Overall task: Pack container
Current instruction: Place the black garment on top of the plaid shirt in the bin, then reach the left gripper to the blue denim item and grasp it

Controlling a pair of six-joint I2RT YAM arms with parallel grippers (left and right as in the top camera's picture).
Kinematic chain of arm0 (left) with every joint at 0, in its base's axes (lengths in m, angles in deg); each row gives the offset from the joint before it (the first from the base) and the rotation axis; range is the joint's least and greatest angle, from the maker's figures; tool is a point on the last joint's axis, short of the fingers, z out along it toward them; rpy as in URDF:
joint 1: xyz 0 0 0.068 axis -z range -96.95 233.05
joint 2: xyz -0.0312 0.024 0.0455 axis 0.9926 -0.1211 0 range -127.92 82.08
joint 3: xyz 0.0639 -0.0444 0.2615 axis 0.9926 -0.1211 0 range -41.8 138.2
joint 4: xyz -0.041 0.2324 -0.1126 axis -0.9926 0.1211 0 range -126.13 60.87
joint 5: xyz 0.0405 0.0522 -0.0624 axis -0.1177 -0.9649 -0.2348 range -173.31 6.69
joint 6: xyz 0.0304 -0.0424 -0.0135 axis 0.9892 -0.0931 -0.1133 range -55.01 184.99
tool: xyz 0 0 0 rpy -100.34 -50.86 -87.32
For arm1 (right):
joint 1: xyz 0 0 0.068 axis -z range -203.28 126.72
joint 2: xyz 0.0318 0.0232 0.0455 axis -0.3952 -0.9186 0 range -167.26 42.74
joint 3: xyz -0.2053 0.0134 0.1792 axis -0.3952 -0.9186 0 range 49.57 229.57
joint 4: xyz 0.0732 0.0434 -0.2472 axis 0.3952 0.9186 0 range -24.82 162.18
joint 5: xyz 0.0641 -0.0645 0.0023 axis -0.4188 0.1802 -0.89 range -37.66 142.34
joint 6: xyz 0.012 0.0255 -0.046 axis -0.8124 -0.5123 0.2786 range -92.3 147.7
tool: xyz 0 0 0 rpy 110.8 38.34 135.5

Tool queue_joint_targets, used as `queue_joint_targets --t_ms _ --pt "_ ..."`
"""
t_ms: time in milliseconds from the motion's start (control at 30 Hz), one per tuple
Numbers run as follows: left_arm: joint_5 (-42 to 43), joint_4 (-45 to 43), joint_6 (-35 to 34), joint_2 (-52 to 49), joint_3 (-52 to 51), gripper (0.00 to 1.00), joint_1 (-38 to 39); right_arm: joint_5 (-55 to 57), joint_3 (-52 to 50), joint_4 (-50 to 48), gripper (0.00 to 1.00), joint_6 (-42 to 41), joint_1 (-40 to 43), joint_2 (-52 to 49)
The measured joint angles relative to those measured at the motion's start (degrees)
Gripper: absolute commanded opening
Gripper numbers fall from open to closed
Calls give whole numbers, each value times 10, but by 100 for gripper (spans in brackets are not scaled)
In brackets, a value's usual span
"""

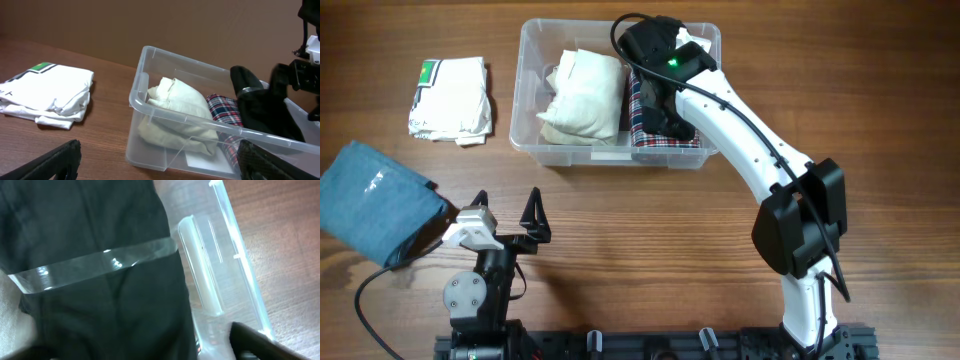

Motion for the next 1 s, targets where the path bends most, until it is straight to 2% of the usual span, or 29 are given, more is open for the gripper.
queue_joint_targets --t_ms 167,233,300,367,533,633,767,833,933,967,1000 --pt "0 0 0 0 0 100 0 9 40 -3 100 70 5 47" --pt "0 0 0 0 0 100 0 12 55 -13 100 105 33 130" --pt "0 0 0 0 0 100 0 11 70 -20 100 123 124 203" --pt "0 0 0 0 0 100 0 -22 78 -22 100 129 248 227" --pt "0 0 0 0 0 100 0 -174 76 -16 100 129 505 188" --pt "0 0 0 0 0 100 0 -201 75 -7 100 129 603 157" --pt "4 -7 0 0 0 100 0 -212 75 -7 100 129 636 142" --pt "4 45 0 -3 23 100 0 -215 75 -6 100 129 636 139" --pt "-21 177 3 -65 138 100 0 -218 75 -7 100 129 636 139" --pt "-35 272 4 -129 229 100 -1 -219 75 -7 100 129 636 139" --pt "-42 320 4 -172 282 100 -1 -219 75 -6 100 129 636 139"
